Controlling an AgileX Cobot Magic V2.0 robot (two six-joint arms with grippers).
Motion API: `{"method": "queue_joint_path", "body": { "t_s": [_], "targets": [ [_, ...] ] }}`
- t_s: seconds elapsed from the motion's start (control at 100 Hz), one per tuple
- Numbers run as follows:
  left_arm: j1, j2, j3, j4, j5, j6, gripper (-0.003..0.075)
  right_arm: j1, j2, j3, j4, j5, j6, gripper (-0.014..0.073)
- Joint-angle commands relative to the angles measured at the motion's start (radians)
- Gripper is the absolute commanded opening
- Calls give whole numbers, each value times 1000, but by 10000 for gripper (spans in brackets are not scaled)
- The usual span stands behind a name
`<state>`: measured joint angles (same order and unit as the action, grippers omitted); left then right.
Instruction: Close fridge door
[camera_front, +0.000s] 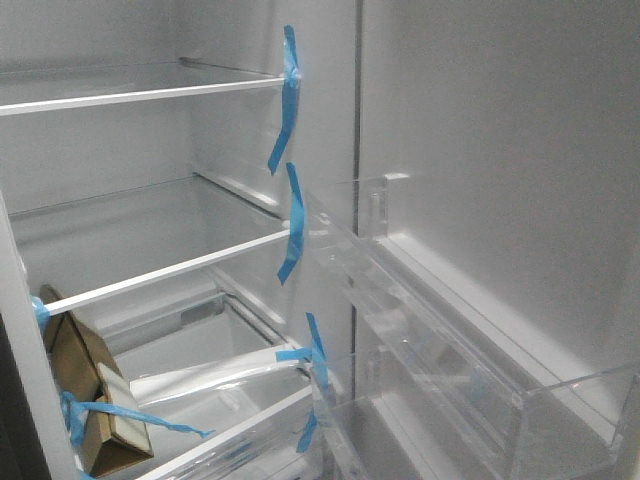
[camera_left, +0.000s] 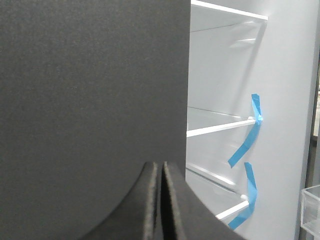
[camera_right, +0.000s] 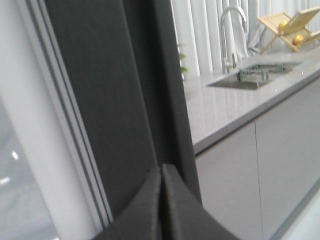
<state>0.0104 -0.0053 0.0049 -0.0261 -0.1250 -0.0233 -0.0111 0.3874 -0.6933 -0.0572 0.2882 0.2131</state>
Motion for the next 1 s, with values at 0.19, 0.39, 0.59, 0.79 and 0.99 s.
{"method": "queue_joint_path", "body": {
  "t_s": [0.19, 0.39, 0.59, 0.79, 0.99],
  "targets": [
    [-6, -10, 35, -4, -72, -2, -20, -6, 17, -52, 6, -42, -2, -73],
    [-6, -10, 35, -4, -72, -2, -20, -6, 17, -52, 18, -44, 17, -73],
    [-6, -10, 35, -4, -72, -2, -20, -33, 15, -52, 123, -104, 47, -73],
    [-6, -10, 35, -4, -72, -2, -20, -150, 34, -101, 365, -98, -85, -73],
    [-6, -10, 35, -4, -72, -2, -20, -214, 80, -128, 596, -149, -153, -73]
  ]
}}
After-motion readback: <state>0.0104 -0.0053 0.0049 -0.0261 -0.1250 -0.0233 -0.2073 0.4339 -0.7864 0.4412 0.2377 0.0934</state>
